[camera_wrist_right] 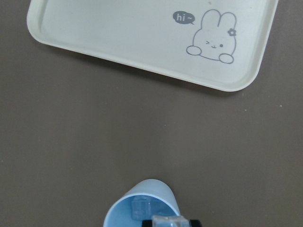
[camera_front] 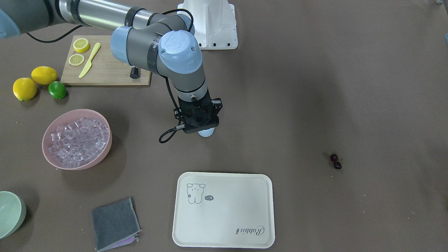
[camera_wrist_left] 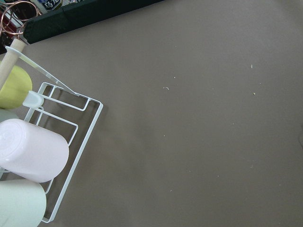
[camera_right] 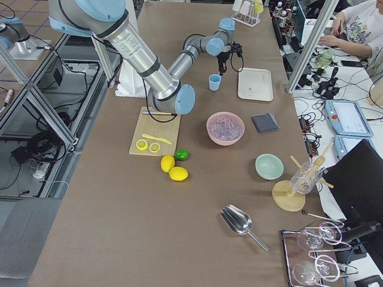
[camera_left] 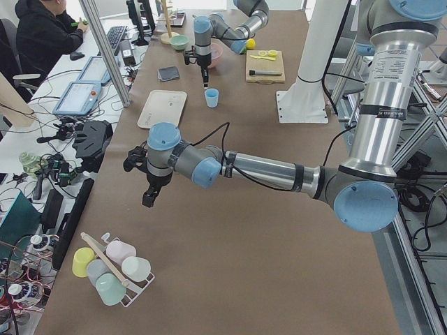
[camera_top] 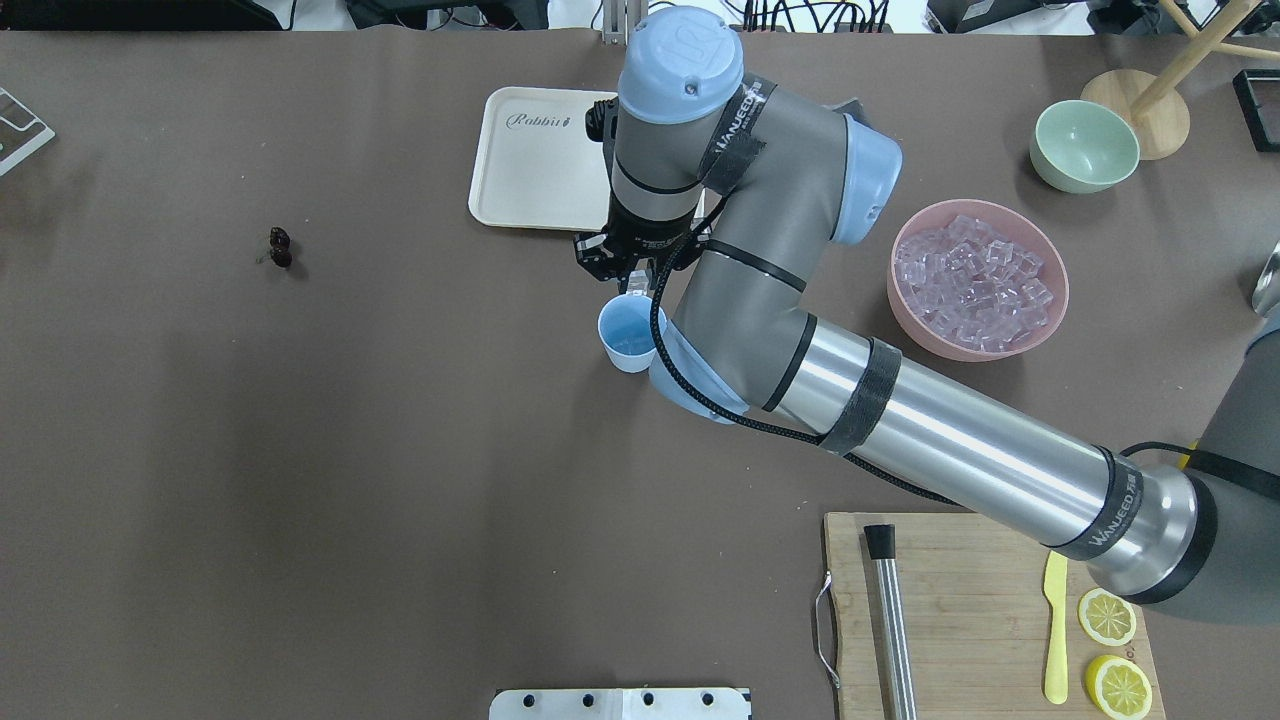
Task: Put ice and cherries in cup
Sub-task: 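Carry the third ice cube with the right gripper over the cup, then release the ice cube into the cup and withdraw the right arm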
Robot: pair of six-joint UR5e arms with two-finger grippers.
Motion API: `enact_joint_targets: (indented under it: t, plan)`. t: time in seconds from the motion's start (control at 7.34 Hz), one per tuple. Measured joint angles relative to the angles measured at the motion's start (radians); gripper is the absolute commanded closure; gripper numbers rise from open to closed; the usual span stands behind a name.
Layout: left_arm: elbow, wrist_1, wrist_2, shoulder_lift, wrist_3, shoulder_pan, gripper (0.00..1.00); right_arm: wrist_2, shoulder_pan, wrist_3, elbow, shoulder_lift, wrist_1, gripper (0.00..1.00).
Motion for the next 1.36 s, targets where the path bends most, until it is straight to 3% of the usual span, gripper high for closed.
enact_joint_targets:
  t: [0.27,0.41,0.95,1.23,1.36]
  plan:
    - [0.004,-0.002,0.0,0.0,-0.003,0.0,0.02,-0.021,-0.015,0.003,0.0,0.0,0.002,0.36]
    - [0.005,-0.003,-0.001,-0.001,-0.002,0.0,0.02,-0.026,-0.017,0.001,0.002,-0.001,0.003,0.26]
    - [0.008,-0.02,0.0,-0.011,0.001,0.021,0.02,-0.045,-0.006,-0.006,0.031,-0.018,0.001,0.25]
    - [0.031,-0.028,0.0,-0.037,-0.012,0.058,0.02,0.012,0.099,-0.038,0.11,-0.099,-0.005,0.25]
    - [0.049,-0.018,-0.002,-0.068,-0.032,0.09,0.02,0.085,0.19,-0.117,0.153,-0.182,-0.005,0.25]
